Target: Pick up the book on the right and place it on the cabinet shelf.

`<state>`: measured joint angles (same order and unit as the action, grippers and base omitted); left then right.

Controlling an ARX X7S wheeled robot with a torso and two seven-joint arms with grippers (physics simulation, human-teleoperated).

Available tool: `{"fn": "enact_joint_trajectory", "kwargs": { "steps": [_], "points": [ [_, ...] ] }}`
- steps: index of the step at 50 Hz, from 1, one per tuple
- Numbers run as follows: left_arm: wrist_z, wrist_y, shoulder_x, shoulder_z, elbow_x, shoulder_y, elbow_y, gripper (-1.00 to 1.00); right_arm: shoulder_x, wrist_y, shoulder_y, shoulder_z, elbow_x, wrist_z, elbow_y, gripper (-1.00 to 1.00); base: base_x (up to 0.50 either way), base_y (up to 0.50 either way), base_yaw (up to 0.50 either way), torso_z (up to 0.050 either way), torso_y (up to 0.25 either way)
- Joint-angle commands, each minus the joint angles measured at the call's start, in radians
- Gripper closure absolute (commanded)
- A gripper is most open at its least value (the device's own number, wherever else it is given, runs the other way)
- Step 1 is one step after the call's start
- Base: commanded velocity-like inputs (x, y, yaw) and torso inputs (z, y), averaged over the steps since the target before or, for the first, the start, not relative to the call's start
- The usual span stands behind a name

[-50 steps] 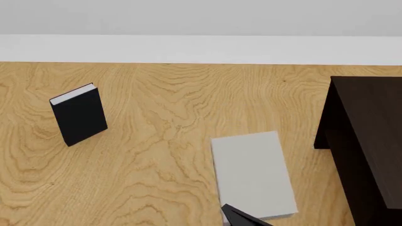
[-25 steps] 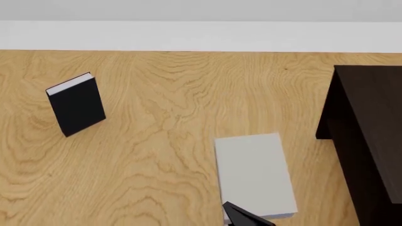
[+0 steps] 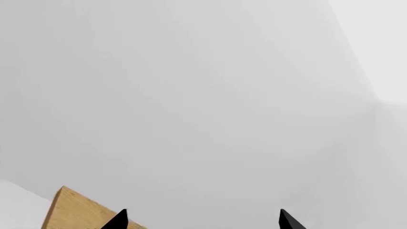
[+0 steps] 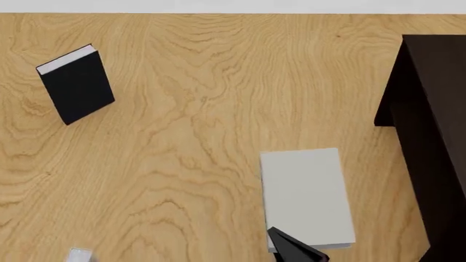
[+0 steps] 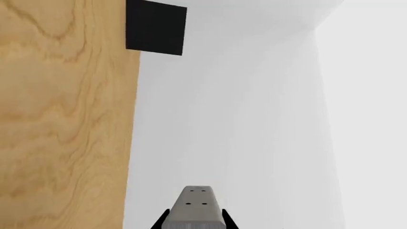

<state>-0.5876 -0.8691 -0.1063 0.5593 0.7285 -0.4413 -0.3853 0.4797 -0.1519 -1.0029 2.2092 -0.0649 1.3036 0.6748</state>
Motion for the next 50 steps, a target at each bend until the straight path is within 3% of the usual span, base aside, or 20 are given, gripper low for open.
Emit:
{"fn": "enact_joint_trajectory", "kwargs": {
  "steps": [1,12,32,50],
  "points": [
    [-0.005,0.001,-0.005,-0.004,-0.006,-0.001,-0.002,-1.0,0.039,-0.111,-0.041,-0.033,-0.024,0.024,-0.078,1.0,0.0,0.0,0.0,0.0,-0.16],
    [-0.009,0.005,-0.008,-0.009,-0.015,0.002,0.002,-1.0,0.066,-0.186,-0.079,-0.053,-0.036,0.024,-0.145,1.0,0.0,0.0,0.0,0.0,-0.162],
    [-0.007,0.01,-0.013,-0.023,-0.033,0.017,0.018,-1.0,0.004,-0.184,-0.089,-0.08,-0.049,0.027,-0.014,1.0,0.0,0.0,0.0,0.0,-0.163],
    [0.023,-0.005,-0.019,-0.037,0.01,0.009,0.019,-1.0,0.067,-0.315,-0.17,-0.103,-0.091,0.027,-0.194,1.0,0.01,0.0,0.01,0.0,-0.089]
  ]
}}
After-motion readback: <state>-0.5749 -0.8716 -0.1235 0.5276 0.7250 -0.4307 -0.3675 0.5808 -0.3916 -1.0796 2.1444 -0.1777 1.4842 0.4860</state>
